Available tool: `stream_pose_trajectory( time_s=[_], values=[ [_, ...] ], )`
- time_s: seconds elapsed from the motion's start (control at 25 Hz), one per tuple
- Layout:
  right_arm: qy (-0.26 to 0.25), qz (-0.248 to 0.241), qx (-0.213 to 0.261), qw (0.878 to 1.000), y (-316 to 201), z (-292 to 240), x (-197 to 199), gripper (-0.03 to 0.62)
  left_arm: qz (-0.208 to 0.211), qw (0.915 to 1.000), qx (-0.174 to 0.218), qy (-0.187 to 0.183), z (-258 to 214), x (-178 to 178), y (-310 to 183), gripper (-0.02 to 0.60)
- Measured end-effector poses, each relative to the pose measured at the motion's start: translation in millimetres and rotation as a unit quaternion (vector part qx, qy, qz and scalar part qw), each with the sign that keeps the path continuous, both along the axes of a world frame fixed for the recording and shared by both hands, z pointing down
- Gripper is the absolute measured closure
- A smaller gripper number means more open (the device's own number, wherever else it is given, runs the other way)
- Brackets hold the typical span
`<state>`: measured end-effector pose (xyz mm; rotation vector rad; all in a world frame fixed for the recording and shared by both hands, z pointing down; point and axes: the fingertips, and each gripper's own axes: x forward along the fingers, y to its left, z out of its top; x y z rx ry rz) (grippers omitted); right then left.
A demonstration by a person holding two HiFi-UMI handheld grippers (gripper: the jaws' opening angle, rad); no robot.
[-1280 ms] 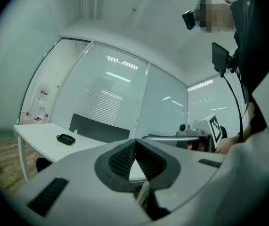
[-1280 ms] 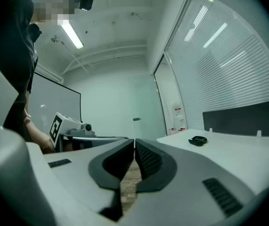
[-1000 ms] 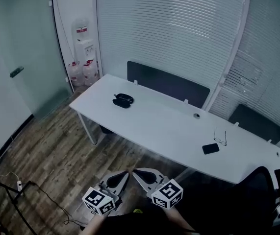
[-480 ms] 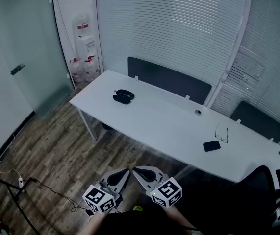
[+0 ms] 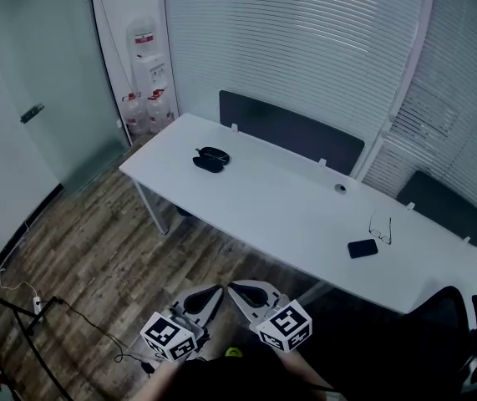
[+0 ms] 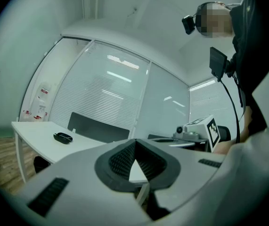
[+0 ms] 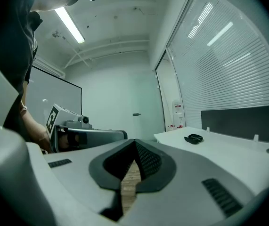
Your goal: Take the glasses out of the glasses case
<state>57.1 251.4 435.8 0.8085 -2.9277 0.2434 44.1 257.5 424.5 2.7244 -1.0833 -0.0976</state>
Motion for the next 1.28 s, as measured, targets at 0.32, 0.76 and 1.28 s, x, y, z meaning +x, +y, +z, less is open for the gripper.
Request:
stream_pose_trajectory(
  time_s=[0.32, 0.76, 1.28],
  values=[
    [0.001, -0.024, 0.000, 1.000, 0, 7, 1, 0.577, -0.022, 0.9998, -0.003, 0.003, 6, 5, -1, 0.572],
    [-0.006, -0.029, -0.006, 1.000, -2, 9, 3, 0.577, -0.033, 0.9993, -0.015, -0.003, 7, 9, -2, 0.572],
    [-0.003, -0.034, -0.024, 0.999, -30, 19, -10, 0.577, -0.017, 0.9994, -0.019, -0.022, 16, -2, -29, 0.572]
  ],
)
